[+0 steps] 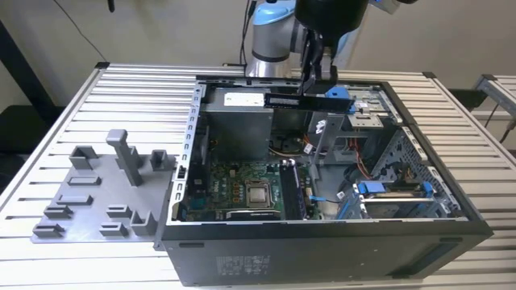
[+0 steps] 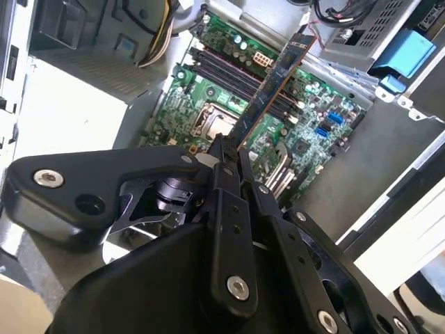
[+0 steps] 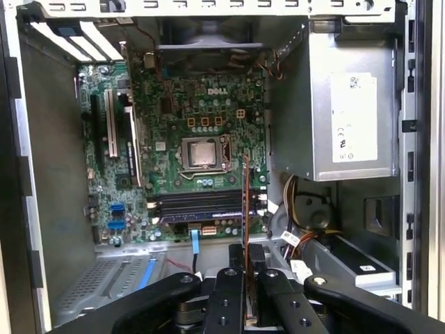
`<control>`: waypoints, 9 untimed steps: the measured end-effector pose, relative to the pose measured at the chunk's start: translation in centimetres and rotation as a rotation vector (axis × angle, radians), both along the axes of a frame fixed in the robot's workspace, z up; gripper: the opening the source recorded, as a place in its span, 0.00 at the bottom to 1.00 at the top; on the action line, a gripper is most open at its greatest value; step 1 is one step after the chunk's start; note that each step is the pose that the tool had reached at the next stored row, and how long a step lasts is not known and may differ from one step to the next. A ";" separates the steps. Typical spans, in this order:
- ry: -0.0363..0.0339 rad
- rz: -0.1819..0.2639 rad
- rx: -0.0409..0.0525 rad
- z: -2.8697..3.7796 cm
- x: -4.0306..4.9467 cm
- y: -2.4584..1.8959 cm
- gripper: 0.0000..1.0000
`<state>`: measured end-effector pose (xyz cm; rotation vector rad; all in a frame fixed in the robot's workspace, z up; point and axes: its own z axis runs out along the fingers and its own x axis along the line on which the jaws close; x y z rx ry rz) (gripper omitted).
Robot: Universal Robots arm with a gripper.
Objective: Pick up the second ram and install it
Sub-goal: 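Insert the second ram into the second slot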
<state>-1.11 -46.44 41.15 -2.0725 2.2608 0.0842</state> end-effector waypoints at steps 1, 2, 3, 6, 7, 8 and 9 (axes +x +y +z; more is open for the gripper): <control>0.0000 -0.006 0.0000 0.00 0.00 0.00 0.14; 0.0000 -0.012 0.0000 0.00 0.00 0.00 0.14; 0.0000 -0.018 0.0000 -0.01 0.00 0.00 0.14; 0.0000 -0.037 0.0000 -0.01 0.00 0.00 0.14; 0.0000 -0.043 0.0000 -0.01 0.00 0.00 0.14; 0.0000 -0.050 0.0001 -0.02 0.00 0.00 0.14; -0.0001 -0.056 0.0001 -0.02 0.00 0.00 0.14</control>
